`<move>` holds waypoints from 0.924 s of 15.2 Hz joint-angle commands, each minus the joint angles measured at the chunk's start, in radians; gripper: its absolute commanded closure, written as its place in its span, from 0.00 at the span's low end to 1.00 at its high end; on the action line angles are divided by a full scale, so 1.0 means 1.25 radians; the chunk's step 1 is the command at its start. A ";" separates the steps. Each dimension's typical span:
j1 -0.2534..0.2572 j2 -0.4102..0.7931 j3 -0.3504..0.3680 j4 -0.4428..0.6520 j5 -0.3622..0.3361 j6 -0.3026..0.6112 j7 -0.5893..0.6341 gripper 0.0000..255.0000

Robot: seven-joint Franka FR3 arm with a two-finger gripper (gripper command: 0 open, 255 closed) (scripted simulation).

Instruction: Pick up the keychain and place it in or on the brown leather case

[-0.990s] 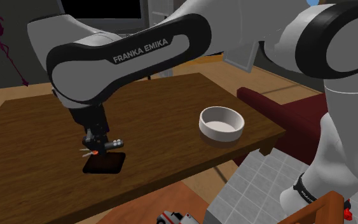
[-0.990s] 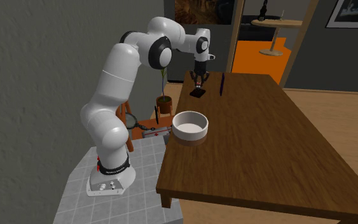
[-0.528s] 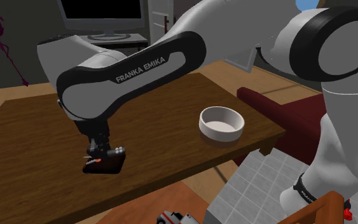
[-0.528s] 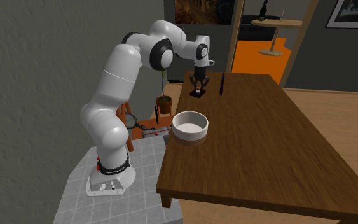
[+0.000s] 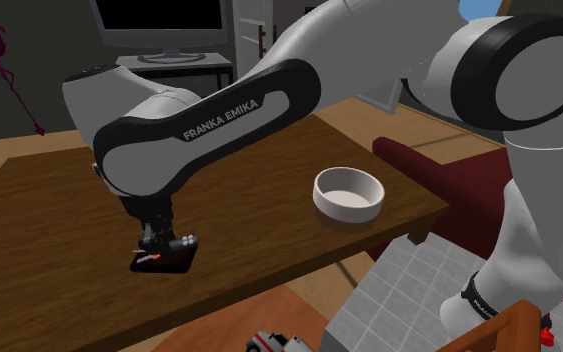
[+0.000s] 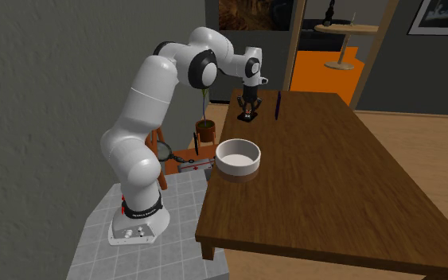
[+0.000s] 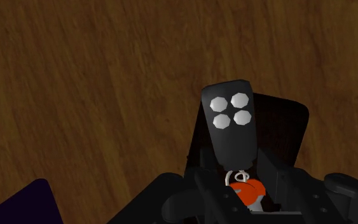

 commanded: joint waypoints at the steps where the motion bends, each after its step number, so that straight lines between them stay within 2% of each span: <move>1: 0.000 0.000 0.000 0.000 0.000 0.000 0.000 1.00; 2: 0.000 0.000 0.000 0.000 0.000 0.000 0.000 0.00; 7: 0.000 0.000 0.000 0.000 0.000 0.000 0.000 0.00; 11: 0.003 -0.019 0.004 0.072 0.006 -0.091 -0.005 0.00; 14: 0.003 -0.019 0.004 0.072 0.006 -0.091 -0.005 0.00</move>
